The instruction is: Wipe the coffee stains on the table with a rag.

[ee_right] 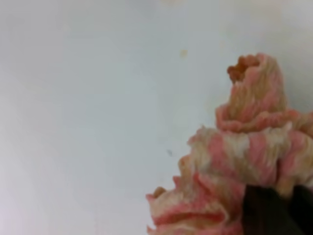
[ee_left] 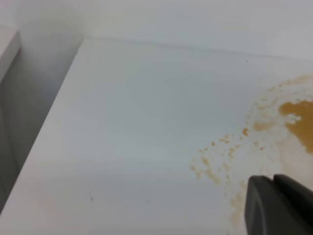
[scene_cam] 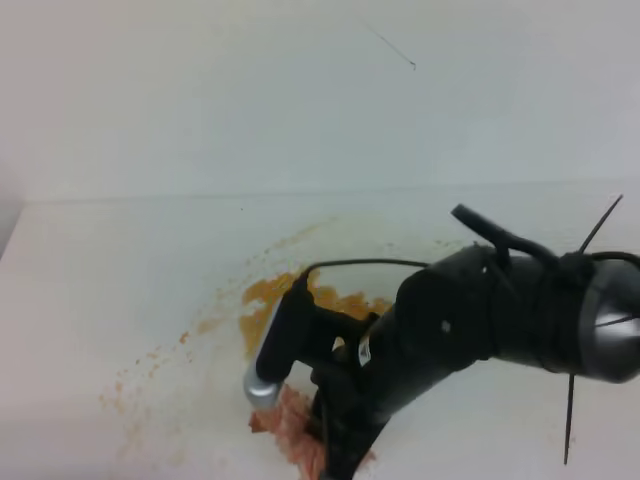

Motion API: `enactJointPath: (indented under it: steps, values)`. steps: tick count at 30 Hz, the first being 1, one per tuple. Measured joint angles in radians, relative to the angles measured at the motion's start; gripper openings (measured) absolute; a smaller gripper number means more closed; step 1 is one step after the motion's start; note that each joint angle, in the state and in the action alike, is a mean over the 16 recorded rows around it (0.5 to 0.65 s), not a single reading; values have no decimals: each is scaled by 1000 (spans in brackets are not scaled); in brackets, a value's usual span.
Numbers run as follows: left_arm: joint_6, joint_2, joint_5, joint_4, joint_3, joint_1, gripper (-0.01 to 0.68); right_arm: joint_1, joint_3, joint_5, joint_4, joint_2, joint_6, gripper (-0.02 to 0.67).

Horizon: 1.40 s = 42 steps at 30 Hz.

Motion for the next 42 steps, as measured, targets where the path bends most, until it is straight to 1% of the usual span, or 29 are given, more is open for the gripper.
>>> enactJointPath:
  steps: [3, 6, 14, 19, 30, 36, 42]
  values:
    - [0, 0, 0, 6, 0, 0, -3, 15, 37, -14, 12, 30, -9, 40]
    - [0, 0, 0, 9, 0, 0, -3, 21, 40, -2, 14, 75, -12, 42]
    - [0, 0, 0, 11, 0, 0, -3, -1, -17, 54, 4, 185, -6, 42]
    - [0, 0, 0, 11, 0, 0, -3, -61, -52, 73, -5, 218, 1, 42]
    - [0, 0, 0, 11, 0, 0, -3, -248, -71, 29, -11, 221, -9, 40]
    - [0, 0, 0, 11, 0, 0, -3, -297, -73, -14, -2, 173, -37, 40]
    - [0, 0, 0, 11, 0, 0, -3, -329, -74, -81, 44, 120, -60, 42]
